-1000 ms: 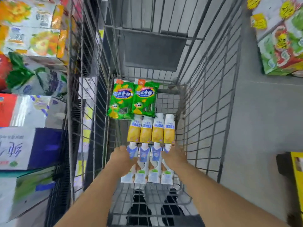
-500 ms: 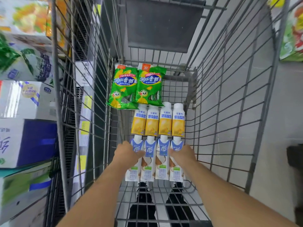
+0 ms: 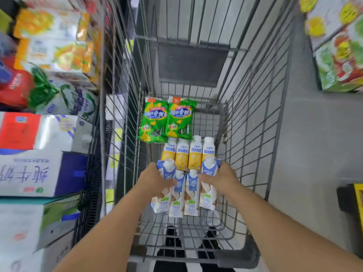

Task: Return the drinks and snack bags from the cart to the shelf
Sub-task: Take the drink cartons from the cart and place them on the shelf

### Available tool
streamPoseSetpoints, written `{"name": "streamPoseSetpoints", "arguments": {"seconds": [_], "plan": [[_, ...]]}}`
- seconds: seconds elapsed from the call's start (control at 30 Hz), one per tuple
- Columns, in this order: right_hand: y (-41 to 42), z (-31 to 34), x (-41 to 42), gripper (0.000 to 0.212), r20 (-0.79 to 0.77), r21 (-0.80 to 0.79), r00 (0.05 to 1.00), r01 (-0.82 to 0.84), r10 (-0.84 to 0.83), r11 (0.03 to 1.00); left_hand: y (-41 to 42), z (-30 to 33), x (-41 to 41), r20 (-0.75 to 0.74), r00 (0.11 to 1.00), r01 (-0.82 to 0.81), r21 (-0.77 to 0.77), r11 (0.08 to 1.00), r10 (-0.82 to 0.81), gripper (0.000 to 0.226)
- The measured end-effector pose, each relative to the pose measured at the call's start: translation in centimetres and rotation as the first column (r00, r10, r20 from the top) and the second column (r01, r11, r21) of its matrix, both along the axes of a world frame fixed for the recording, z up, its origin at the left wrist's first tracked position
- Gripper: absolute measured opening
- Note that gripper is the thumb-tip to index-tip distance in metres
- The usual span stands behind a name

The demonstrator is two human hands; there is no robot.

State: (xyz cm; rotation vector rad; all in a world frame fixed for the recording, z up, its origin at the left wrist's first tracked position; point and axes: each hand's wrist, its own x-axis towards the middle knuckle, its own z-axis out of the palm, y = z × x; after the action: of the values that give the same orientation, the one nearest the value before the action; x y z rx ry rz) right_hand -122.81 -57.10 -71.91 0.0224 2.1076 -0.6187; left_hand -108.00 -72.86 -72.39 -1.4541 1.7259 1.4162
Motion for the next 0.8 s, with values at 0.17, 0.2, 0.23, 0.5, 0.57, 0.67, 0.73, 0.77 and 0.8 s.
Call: {"name": "streamPoseSetpoints", "arguments": {"seconds": [0.17,0.2,0.23,0.5,0.57,0.67,0.73,0.77,0.8], "plan": [[-3.8,13.7,-4.5,0.062,-0.116,-0.199,0.982,-0.167,0.146,0.966,-3.9,13.0,-2.1,-0.26,0.964,-0.08,-0.066,0.995,0.06,0.048],[-4.6,16.7,-5.1,0.061,-0.147,-0.23,0.973,-0.208,0.177,0.951,-4.5,15.7,-2.3,-0.298,0.953,-0.094,-0.089,0.992,0.063,0.048],[-5.3,19.5,-5.7,0.06,-0.177,-0.262,0.962,-0.251,0.209,0.932,-5.0,18.4,-2.5,-0.341,0.937,-0.116,-0.105,0.988,0.074,0.051],[-9.4,40.3,-5.7,0.063,-0.459,-0.46,0.797,-0.59,0.391,0.663,-5.3,38.3,1.5,-0.622,0.76,-0.406,-0.223,0.886,0.192,0.062],[-10.2,44.3,-3.7,0.065,-0.486,-0.507,0.757,-0.651,0.436,0.565,-4.4,42.2,4.0,-0.665,0.708,-0.505,-0.243,0.828,0.236,0.06],[-11.2,48.7,0.1,0.061,-0.485,-0.581,0.709,-0.699,0.512,0.416,-2.1,48.0,8.8,-0.69,0.667,-0.609,-0.286,0.739,0.282,0.049],[-11.6,51.2,3.4,0.061,-0.513,-0.602,0.639,-0.744,0.573,0.29,-0.2,51.5,12.5,-0.703,0.644,-0.672,-0.332,0.662,0.301,0.038],[-11.8,52.5,5.2,0.062,-0.525,-0.601,0.603,-0.762,0.601,0.239,0.9,53.0,14.6,-0.708,0.631,-0.706,-0.354,0.613,0.318,0.032],[-11.8,53.7,7.2,0.062,-0.537,-0.605,0.57,-0.774,0.622,0.187,2.0,54.4,16.8,-0.71,0.618,-0.74,-0.378,0.557,0.338,0.03]]}}
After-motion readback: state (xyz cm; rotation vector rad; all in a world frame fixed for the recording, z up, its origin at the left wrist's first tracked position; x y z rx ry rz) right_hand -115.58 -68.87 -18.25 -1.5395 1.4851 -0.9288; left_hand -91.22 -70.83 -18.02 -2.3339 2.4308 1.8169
